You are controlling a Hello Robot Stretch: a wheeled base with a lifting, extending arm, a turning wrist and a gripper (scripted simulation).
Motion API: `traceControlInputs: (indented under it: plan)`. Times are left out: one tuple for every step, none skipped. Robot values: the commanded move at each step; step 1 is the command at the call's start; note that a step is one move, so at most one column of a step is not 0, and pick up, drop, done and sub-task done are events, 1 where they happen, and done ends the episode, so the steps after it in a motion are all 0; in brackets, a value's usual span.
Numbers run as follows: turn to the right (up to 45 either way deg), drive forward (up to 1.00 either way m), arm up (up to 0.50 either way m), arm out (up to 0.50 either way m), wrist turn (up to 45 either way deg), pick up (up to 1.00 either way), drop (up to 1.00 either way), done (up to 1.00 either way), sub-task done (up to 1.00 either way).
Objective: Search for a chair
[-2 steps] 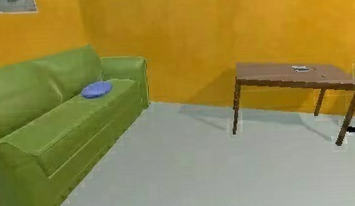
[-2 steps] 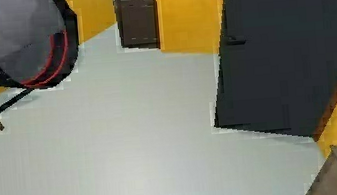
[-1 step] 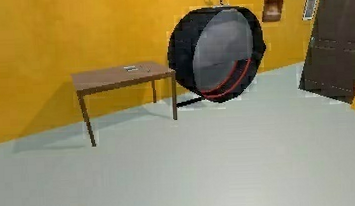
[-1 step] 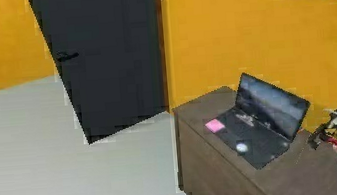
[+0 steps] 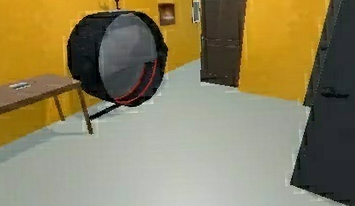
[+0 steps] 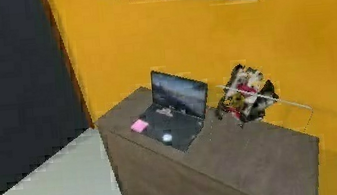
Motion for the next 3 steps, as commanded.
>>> traceControlInputs:
  plan:
    - [0.0, 1.00, 0.00, 0.00, 0.0, 0.00, 0.00, 0.00, 0.00]
    - [0.0, 1.00, 0.00, 0.00, 0.0, 0.00, 0.00, 0.00, 0.00]
    - [0.0, 1.00, 0.00, 0.00, 0.0, 0.00, 0.00, 0.00, 0.00]
